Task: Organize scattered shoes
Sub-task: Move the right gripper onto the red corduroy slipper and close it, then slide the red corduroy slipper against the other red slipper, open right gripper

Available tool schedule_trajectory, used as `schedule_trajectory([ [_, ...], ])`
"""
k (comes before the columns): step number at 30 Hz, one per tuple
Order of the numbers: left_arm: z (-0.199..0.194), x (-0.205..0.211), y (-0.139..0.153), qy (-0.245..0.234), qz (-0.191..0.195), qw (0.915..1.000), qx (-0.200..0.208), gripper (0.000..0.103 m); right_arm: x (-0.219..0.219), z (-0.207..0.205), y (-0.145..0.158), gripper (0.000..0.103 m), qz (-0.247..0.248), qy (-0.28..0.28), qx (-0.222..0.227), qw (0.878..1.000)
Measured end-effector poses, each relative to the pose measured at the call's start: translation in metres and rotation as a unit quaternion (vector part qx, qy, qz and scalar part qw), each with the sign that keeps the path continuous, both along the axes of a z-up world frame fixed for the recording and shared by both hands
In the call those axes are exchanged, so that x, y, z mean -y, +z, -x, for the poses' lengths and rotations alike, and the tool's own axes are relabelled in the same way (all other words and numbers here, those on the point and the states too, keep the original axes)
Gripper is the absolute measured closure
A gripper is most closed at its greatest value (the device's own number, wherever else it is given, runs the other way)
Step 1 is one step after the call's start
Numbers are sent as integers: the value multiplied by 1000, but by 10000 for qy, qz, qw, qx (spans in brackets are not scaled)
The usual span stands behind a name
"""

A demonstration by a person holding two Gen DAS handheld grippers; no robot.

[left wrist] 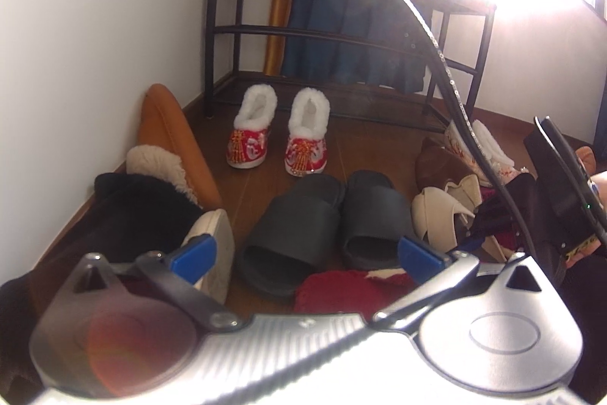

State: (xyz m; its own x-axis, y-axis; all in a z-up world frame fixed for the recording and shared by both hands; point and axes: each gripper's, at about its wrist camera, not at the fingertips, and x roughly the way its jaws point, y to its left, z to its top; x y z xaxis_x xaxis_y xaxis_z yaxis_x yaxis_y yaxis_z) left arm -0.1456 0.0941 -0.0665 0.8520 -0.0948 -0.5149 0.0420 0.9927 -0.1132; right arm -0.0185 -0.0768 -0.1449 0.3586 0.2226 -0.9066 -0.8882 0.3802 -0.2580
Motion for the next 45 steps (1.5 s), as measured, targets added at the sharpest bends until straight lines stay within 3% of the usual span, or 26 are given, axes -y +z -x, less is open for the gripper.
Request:
schedule_trajectory([
  [5, -1, -6, -4, 119, 92, 9999, -51, 1, 2, -1, 2, 79, -71, -436, -6, 9990],
  [8, 0, -10, -5, 189, 184, 9996, -46, 1, 19, 5, 14, 80, -350, -1341, -262, 9900],
  [11, 0, -14, -5, 271, 282, 9992, -21, 1, 35, 10, 26, 80, -625, -2233, -515, 9714],
  [16, 3, -19, -2, 319, 467, 9984, 71, 1, 63, 19, 47, 81, -1070, -3667, -925, 9195],
  [22, 6, -20, 6, 191, 639, 9974, 257, 1, 96, 32, 68, 81, -1541, -5217, -1375, 8278],
  [24, 7, -20, 7, 138, 705, 9970, 297, 1, 104, 48, 57, 81, -1560, -5438, -1455, 8116],
  [26, 7, -19, 7, 57, 766, 9965, 315, 1, 108, 54, 48, 81, -1614, -5446, -1421, 8107],
  [27, 8, -18, 7, 14, 761, 9966, 306, 1, 111, 54, 44, 81, -1703, -5538, -1428, 8025],
  [31, 9, -15, 5, -84, 681, 9973, 279, 0, 108, 57, 20, 81, -2037, -5900, -1538, 7660],
  [37, 11, -29, 5, 256, 800, 9959, 333, 0, 105, 60, -17, 81, -2524, -6400, -1693, 7058],
  [40, 10, -32, 1, 365, 788, 9959, 253, 1, 104, 61, -35, 81, -2759, -6629, -1765, 6733],
  [42, 9, -33, 0, 382, 787, 9960, 201, 1, 113, 61, -40, 81, -3016, -6822, -1698, 6441],
  [45, 8, -29, 0, 354, 739, 9964, 206, 0, 122, 66, -40, 81, -3047, -6949, -1571, 6321],
])
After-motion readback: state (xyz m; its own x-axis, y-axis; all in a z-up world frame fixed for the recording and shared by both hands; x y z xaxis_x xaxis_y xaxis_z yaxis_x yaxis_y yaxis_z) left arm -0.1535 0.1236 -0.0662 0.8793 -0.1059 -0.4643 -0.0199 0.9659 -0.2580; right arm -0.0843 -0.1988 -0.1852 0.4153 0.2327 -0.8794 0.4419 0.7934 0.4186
